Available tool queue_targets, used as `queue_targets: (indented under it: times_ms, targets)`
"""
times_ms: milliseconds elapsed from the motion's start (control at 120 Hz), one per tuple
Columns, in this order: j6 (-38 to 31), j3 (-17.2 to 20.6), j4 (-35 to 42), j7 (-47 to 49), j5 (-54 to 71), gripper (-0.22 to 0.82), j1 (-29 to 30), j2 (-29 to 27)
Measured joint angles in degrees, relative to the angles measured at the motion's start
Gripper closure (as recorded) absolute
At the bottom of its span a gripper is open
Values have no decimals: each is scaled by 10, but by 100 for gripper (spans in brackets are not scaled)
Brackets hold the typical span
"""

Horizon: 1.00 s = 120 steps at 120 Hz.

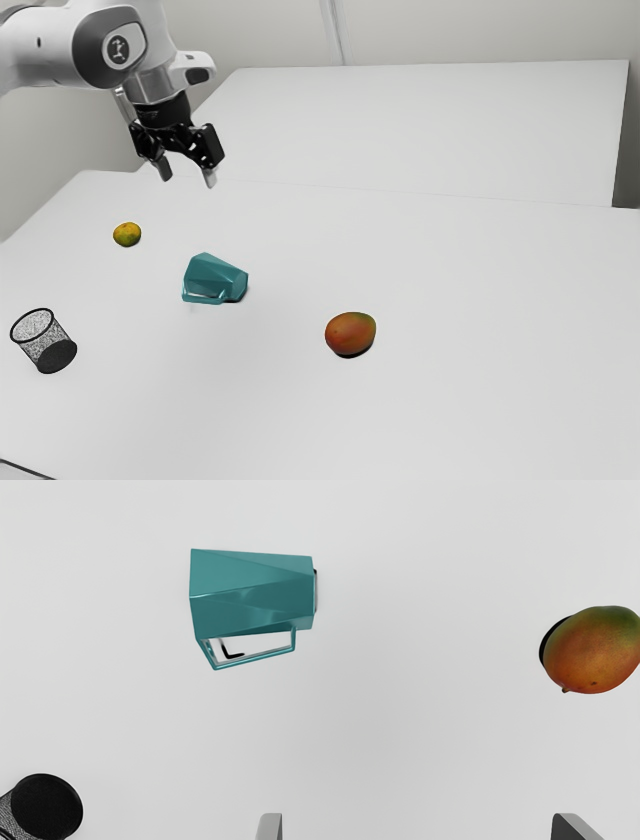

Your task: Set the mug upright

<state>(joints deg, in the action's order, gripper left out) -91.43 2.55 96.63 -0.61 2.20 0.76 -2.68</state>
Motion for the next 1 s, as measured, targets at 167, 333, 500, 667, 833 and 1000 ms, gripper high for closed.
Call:
queue_targets:
  times_ms: [167, 333, 500, 667, 833, 1000]
  targets:
    - [0, -1, -13, 1, -1, 2, -2, 12]
    - [2, -2, -45, -4, -14, 2, 2, 46]
    - [-1, -3, -55, -27, -76, 2, 67, 76]
    - [-6, -6, -62, -65, -139, 2, 134, 108]
    - [-10, -8, -58, -110, -206, 2, 168, 146]
    - [-12, -9, -48, -149, -252, 2, 193, 176]
